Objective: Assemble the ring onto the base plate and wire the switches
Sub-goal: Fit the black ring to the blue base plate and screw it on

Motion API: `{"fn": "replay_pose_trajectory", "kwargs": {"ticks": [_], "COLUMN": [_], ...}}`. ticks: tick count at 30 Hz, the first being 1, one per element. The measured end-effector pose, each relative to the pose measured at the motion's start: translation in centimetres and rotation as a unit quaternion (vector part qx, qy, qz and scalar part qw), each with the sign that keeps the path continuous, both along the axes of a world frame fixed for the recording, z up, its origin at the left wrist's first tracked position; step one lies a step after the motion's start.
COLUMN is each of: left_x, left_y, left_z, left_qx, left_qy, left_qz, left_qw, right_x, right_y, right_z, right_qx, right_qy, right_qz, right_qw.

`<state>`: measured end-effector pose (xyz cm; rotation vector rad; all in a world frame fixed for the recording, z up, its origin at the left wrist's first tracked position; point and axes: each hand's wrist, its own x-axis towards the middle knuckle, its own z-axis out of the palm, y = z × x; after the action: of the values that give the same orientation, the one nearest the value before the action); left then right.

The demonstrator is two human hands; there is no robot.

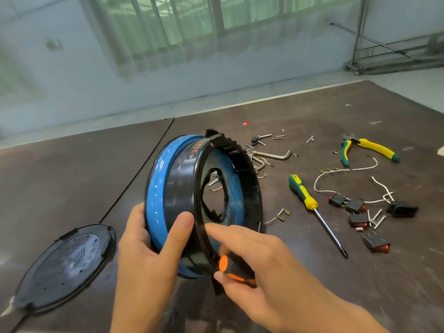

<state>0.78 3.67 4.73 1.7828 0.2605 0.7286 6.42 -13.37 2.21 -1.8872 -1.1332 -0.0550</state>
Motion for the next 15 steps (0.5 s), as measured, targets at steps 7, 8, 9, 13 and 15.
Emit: {"fn": "replay_pose_trajectory", "kwargs": {"ticks": [7, 8, 9, 13, 15], "left_x": [-0.1, -0.2, -0.2, -0.2, -0.2], "left_y": [-0.5, -0.6, -0.8, -1.7, -2.2], "left_z": [0.3, 0.3, 0.3, 0.2, 0.2], "left_qx": [-0.009, 0.002, 0.013, 0.046, 0.06], "left_qy": [-0.014, -0.017, -0.021, -0.027, -0.033], "left_qz": [-0.001, 0.008, 0.013, 0.004, -0.008], "left_qw": [1.0, 1.0, 1.0, 0.999, 0.998], "right_x": [0.5, 0.6, 0.7, 0.7, 0.9], "right_y": [-0.5, -0.5, -0.5, -0.2, -0.3], "right_z": [-0.8, -1.1, -1.3, -1.3, -0.9], "right_qx": [-0.092, -0.097, -0.097, -0.094, -0.067], "right_qy": [-0.13, -0.132, -0.127, -0.033, 0.057], "right_qz": [0.004, 0.003, 0.004, 0.03, 0.056], "right_qw": [0.987, 0.986, 0.987, 0.995, 0.995]}}
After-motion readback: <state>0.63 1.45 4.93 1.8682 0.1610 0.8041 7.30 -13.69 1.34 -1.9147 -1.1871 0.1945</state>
